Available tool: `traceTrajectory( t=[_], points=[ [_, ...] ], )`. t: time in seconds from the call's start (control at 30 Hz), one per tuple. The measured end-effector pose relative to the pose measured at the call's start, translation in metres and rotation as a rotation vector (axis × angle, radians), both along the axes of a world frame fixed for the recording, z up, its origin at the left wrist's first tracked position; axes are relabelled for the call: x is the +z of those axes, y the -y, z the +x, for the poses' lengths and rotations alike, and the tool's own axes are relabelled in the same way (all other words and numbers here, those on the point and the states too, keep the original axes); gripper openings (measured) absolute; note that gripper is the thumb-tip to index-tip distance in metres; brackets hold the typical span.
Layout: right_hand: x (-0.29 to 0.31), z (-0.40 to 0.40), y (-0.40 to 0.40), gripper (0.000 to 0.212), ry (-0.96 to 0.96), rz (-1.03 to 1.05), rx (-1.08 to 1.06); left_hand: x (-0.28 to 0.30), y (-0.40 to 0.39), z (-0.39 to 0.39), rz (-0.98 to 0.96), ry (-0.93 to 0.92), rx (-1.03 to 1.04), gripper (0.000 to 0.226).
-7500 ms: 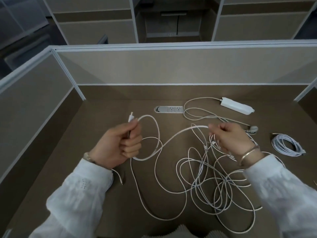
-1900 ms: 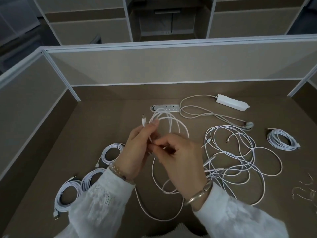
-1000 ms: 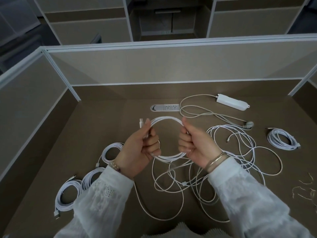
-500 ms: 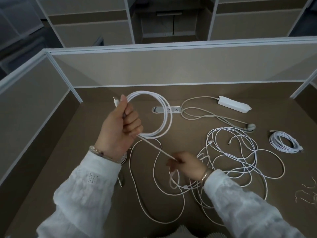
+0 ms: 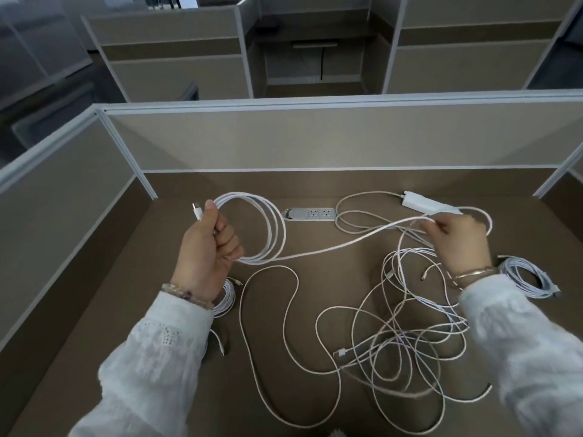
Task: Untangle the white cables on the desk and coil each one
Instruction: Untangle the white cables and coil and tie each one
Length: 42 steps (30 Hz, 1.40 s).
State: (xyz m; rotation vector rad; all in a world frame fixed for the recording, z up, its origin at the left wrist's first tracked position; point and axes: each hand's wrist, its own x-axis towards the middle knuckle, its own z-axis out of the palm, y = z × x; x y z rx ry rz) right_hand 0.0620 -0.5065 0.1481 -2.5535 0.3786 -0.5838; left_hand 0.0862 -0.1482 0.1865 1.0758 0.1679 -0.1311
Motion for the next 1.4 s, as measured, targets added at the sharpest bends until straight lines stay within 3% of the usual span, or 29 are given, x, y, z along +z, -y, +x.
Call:
traceTrajectory(
  t=[0.17, 0.2, 0.3, 0.37, 0.53, 0.73, 0.8, 0.9, 1.07, 1.13, 1.23, 1.3, 1.4],
  points=[
    [0.031, -0.010, -0.031, 0.035, -0.264, 0.144, 0.131, -0.006, -0.002, -0.001, 0.066, 0.009, -0.008, 0.047],
    [0.037, -0.014, -0.038, 0.033, -0.308, 0.303, 0.153, -0.006, -0.002, -0.001, 0.072, 0.007, -0.010, 0.047],
    [0.056, -0.025, -0.066, 0.015, -0.320, 1.048, 0.279, -0.009, 0.002, -0.004, 0.080, -0.004, -0.022, 0.046],
    [0.065, -0.032, -0.084, 0.023, -0.255, 1.200, 0.354, -0.009, 0.008, -0.009, 0.078, -0.004, -0.049, 0.046],
    [0.058, -0.047, -0.140, 0.013, -0.206, 1.086, 0.399, -0.010, 0.036, -0.024, 0.082, 0.039, -0.094, 0.044],
    [0.028, -0.048, -0.179, 0.027, -0.298, 0.754, 0.629, -0.011, 0.064, -0.037, 0.188, 0.037, 0.007, 0.041],
    [0.027, -0.050, -0.183, 0.028, -0.376, 0.836, 0.652, -0.013, 0.066, -0.039, 0.196, 0.028, -0.019, 0.046],
    [0.032, -0.051, -0.180, 0.031, -0.565, 1.172, 0.552, -0.016, 0.067, -0.042, 0.207, -0.001, -0.044, 0.050],
    [0.036, -0.054, -0.171, 0.017, -0.640, 1.376, 0.629, -0.016, 0.066, -0.044, 0.090, -0.048, -0.118, 0.048],
    [0.035, -0.054, -0.162, 0.036, -0.584, 1.510, 0.590, -0.013, 0.063, -0.040, -0.030, -0.103, -0.084, 0.051],
    [0.032, -0.057, -0.145, 0.059, -0.355, 1.524, 0.618, -0.010, 0.057, -0.034, -0.135, -0.133, -0.040, 0.052],
    [0.032, -0.061, -0.141, 0.054, -0.216, 1.443, 0.639, -0.010, 0.055, -0.032, -0.167, -0.151, -0.054, 0.051],
    [0.031, -0.058, -0.138, 0.029, -0.037, 1.078, 0.503, -0.011, 0.054, -0.034, -0.258, -0.154, -0.194, 0.054]
  ],
)
